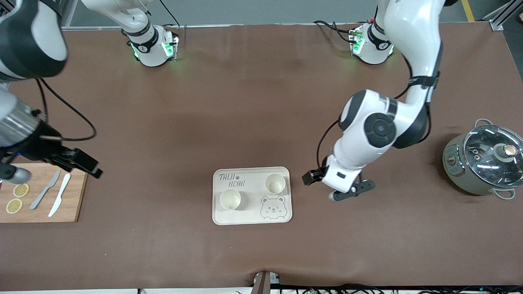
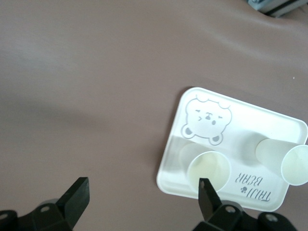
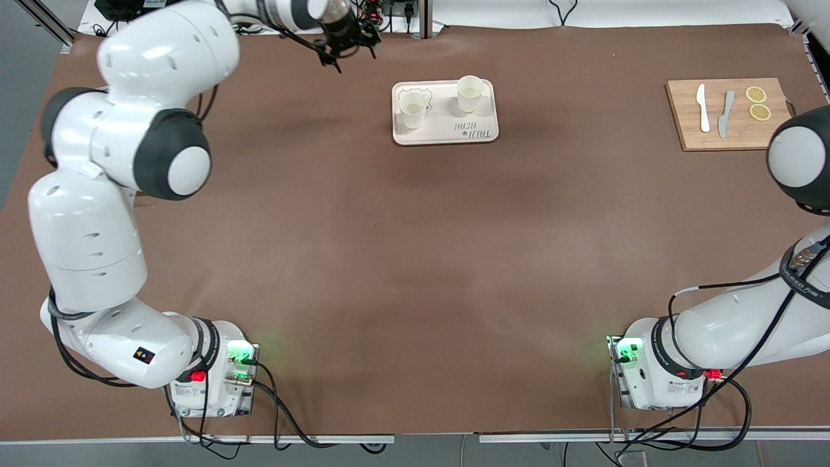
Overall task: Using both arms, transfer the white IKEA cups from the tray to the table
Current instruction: 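Reach the left gripper to one cup while the right gripper reaches the other, then close the left gripper on its cup while the right gripper grasps the other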
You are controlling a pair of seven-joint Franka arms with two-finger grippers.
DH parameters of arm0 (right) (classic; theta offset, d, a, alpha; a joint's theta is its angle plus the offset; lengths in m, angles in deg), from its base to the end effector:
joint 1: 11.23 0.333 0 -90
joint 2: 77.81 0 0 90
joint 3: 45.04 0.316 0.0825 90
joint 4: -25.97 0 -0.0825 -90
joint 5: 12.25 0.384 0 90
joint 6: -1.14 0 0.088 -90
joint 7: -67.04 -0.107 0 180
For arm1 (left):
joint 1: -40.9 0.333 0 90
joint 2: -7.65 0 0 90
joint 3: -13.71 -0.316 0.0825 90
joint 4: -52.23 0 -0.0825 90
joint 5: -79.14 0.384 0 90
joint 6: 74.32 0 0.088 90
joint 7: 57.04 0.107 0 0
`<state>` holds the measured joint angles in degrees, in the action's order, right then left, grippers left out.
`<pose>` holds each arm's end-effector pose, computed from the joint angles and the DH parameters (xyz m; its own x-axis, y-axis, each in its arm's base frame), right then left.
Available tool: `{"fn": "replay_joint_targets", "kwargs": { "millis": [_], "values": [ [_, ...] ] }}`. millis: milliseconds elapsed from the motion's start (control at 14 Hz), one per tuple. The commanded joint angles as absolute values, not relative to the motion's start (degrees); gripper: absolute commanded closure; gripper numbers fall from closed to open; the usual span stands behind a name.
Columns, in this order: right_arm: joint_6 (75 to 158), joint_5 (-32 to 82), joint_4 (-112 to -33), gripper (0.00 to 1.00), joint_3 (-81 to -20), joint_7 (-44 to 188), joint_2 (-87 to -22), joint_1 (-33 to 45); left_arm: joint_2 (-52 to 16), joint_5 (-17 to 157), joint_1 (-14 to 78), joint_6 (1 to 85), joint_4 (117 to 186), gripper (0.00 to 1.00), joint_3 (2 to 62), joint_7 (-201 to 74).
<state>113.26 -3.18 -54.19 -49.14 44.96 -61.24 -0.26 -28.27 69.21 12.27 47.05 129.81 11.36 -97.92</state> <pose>0.6664 0.0977 0.5705 0.9309 -0.3106 0.1920 -0.2663 -0.9372 -0.2251 0.6564 -0.3403 0.3698 0.9471 0.3208 0.0120 0.3129 -0.9309 0.1882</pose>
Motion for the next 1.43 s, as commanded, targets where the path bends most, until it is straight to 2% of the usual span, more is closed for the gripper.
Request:
{"fn": "replay_joint_targets", "kwargs": {
  "millis": [0, 357, 857, 1143, 1214, 1286, 1357],
  "values": [
    [116.00, -5.81, -52.70, 0.00, -49.61, 37.37, -57.26, 4.22, -32.42, 70.52, 9.27, 49.85, 126.58, 0.00, 10.63, -100.80],
    [120.40, -10.22, -52.70, 0.00, -49.52, 29.09, -50.49, 11.70, -36.91, 73.07, 4.79, 55.31, 126.49, 0.00, 8.88, -105.46],
    [121.28, -9.26, -52.70, 0.00, -49.17, 28.55, -44.42, 13.73, -41.48, 73.07, 1.97, 57.52, 126.05, 0.00, 7.99, -106.96],
    [128.38, -8.12, -52.70, 0.00, -48.55, 27.06, -39.59, 16.37, -42.54, 73.07, 1.44, 58.13, 126.05, 0.00, 8.17, -107.39],
    [130.06, -8.03, -52.70, 0.00, -48.55, 27.05, -38.62, 16.54, -42.45, 72.99, 1.53, 58.22, 126.05, 0.17, 8.17, -108.53],
    [131.29, -8.03, -52.70, 0.00, -48.55, 27.05, -37.65, 16.63, -42.45, 72.98, 1.53, 58.22, 126.05, 0.41, 8.00, -108.80],
    [132.61, -8.12, -52.70, 0.00, -48.55, 27.14, -36.77, 16.63, -42.45, 72.98, 1.53, 58.31, 126.05, 0.61, 7.99, -108.89]
  ]
}}
